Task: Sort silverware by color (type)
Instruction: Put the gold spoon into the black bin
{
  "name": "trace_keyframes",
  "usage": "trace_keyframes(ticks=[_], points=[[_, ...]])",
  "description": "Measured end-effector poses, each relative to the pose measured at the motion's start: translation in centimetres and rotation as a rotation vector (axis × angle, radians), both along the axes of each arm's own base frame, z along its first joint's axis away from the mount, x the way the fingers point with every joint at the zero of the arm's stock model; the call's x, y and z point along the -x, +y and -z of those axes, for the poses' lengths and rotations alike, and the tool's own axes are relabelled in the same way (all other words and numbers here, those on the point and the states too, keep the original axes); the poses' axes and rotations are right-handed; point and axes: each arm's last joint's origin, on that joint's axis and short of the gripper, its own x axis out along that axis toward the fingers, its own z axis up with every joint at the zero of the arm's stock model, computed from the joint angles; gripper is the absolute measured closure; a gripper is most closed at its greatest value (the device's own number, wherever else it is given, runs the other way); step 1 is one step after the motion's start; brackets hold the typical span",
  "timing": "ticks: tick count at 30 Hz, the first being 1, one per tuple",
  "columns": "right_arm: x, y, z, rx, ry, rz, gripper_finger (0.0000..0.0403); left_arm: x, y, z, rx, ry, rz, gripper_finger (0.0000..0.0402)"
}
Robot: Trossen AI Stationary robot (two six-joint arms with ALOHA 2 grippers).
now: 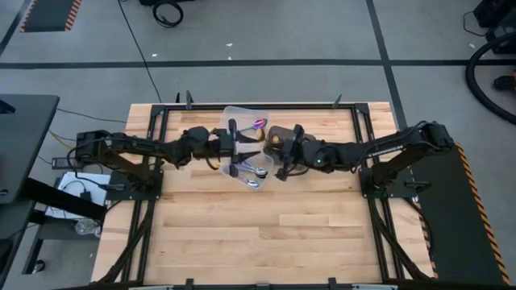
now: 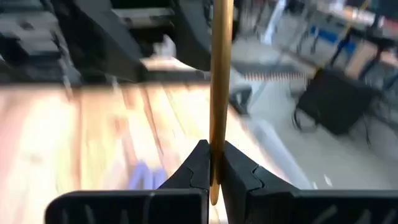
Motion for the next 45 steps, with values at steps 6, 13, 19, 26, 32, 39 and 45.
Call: trace_keyframes(ticks=[6,13,19,26,32,39,45], points=[[0.7,-1.5,1.7,-0.102,0.139,0.097,0.0375,0.0,-0.1,2.1,0.101,0.210,0.004,0.0230],[1.6,-3.1,3.0,-0.217,0.235,0.181,0.0373,0.4,-0.3,4.0,0.195,0.406,-0.008,0.0230],[2.8,-4.4,4.3,-0.310,0.362,0.246,0.0372,0.9,-0.4,4.7,0.264,0.500,-0.022,0.0230],[4.2,-5.2,6.9,-0.470,0.450,0.238,0.0371,1.5,-0.9,4.2,0.305,0.521,-0.015,0.0230],[5.1,-5.8,8.5,-0.625,0.465,0.249,0.0371,1.8,-1.1,3.6,0.298,0.508,-0.008,0.0230],[5.8,-7.4,10.1,-0.777,0.536,0.286,0.0374,1.5,-0.9,2.8,0.299,0.514,-0.014,0.0230],[5.2,-8.2,11.0,-0.789,0.587,0.257,0.0361,2.2,-0.9,1.3,0.224,0.537,-0.019,0.0230]])
